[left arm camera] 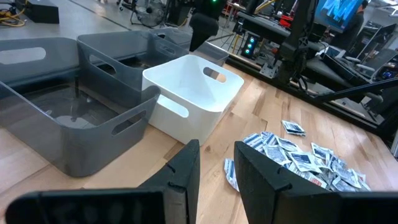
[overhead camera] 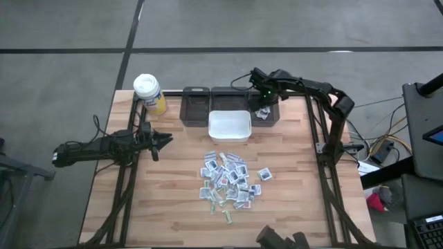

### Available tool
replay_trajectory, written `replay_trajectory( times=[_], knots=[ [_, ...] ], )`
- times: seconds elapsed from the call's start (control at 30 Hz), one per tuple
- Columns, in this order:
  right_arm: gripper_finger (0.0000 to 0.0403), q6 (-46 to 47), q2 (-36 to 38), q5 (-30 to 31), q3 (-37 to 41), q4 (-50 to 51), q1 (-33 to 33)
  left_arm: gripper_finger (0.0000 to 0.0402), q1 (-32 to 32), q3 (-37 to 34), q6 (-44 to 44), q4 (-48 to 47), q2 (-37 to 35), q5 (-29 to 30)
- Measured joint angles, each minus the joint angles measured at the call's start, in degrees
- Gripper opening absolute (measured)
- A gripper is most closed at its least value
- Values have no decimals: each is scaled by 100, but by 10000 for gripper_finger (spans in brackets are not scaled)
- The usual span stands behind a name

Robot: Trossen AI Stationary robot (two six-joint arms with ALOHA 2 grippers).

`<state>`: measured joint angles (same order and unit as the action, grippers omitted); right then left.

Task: Pick & Place First Aid Supplies
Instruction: Put the blue alcohol pad into the right black bin

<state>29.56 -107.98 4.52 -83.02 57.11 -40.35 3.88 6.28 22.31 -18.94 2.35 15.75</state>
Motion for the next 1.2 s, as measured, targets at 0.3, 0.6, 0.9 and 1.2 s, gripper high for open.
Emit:
replay_trajectory(
  times=[0.3,0.6,0.9,1.2],
  knots=[
    [66,75,647,162,2,687,466,94,0,2,0,0,0,1],
    [32,430,1301,312,24,1379,1480,94,-1,2,0,0,2,1],
    [26,1488,1929,307,597,1677,2728,94,-1,2,0,0,2,0],
    [26,3008,2469,294,1580,1056,4180,94,-1,1,0,0,2,1]
  ],
)
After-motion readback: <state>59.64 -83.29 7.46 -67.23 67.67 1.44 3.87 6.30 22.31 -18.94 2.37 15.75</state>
